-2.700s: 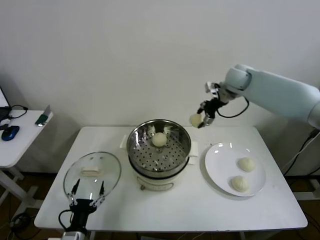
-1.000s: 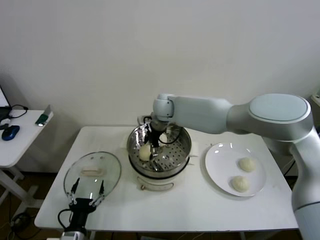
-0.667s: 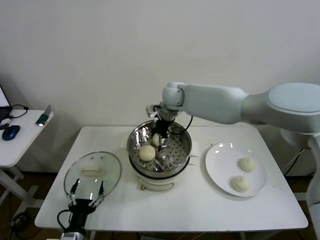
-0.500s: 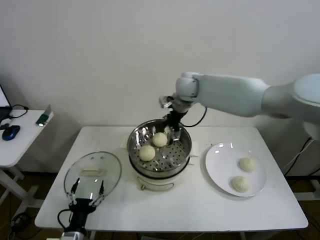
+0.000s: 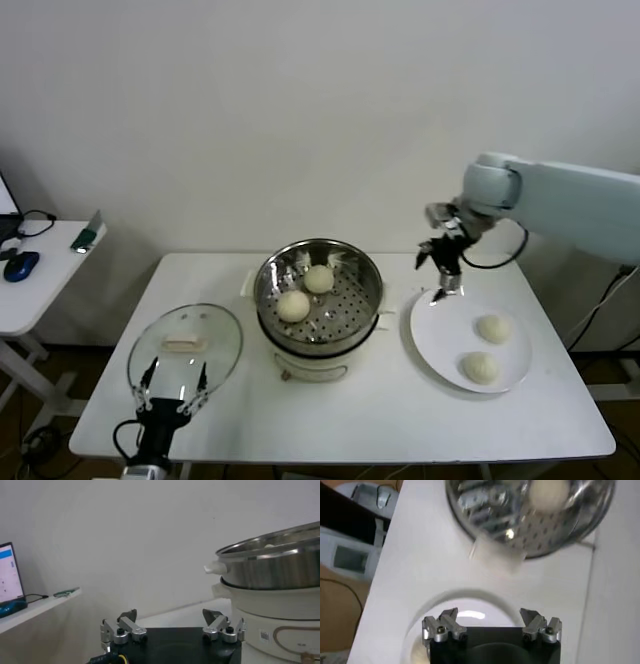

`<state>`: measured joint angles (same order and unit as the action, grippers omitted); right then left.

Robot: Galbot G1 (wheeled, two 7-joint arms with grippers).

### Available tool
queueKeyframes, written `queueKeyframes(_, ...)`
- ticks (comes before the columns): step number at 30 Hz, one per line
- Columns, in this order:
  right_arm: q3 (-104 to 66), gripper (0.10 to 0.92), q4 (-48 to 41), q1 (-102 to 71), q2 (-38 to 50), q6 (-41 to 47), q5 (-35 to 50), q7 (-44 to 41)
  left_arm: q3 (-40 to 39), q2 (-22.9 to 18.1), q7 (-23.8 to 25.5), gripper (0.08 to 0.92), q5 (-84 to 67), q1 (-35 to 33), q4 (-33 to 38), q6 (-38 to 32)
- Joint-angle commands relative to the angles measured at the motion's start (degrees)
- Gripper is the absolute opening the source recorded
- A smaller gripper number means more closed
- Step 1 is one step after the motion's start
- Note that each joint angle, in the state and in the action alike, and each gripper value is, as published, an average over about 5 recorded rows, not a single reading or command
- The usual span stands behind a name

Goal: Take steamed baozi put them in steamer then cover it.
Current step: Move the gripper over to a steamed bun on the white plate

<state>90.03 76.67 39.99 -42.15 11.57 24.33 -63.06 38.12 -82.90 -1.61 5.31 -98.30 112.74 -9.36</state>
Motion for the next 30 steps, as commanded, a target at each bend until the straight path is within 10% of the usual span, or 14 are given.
queueKeyframes(1,-5.23,0.823,3.04,-12.17,11.44,-0.54,-13.45,-0.64,0.28,-0.09,0.0,0.823,0.08,-0.19,0.11,0.08)
queueKeyframes(30,-17.82,0.805,-7.61,-29.68,4.22,-0.91,-20.02,0.5,0.65,-0.93,-0.1,0.823,0.81,-0.34,-0.99,0.11)
